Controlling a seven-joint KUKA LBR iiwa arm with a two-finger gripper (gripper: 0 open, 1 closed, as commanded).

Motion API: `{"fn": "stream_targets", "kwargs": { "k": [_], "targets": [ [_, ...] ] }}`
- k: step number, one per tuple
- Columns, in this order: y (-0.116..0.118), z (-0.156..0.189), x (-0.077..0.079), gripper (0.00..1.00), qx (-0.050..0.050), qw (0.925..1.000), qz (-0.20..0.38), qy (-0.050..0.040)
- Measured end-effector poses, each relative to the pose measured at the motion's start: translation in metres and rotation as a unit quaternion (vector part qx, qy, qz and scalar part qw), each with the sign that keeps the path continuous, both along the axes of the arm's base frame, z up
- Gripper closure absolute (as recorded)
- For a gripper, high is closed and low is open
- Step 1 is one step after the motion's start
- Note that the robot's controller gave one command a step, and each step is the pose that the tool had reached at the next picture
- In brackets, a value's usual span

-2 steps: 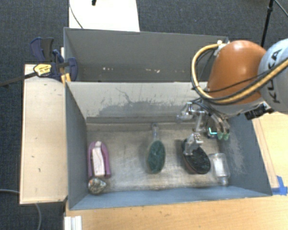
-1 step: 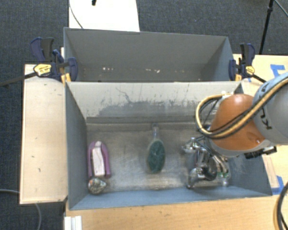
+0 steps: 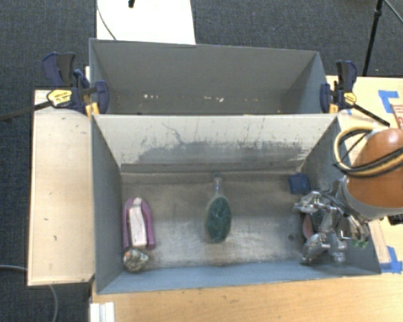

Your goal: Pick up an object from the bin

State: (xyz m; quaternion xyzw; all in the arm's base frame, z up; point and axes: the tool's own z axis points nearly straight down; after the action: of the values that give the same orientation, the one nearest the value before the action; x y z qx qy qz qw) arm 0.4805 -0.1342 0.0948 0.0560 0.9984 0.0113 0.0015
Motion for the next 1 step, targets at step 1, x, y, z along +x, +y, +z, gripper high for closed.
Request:
{"fn": "stream_targets", "kwargs": {
  "k": [1],
  "targets": [
    [-0.0126, 0.0017, 0.0013, 0.00, -0.009, 0.9746, 0.224, -0.0029]
  ]
}}
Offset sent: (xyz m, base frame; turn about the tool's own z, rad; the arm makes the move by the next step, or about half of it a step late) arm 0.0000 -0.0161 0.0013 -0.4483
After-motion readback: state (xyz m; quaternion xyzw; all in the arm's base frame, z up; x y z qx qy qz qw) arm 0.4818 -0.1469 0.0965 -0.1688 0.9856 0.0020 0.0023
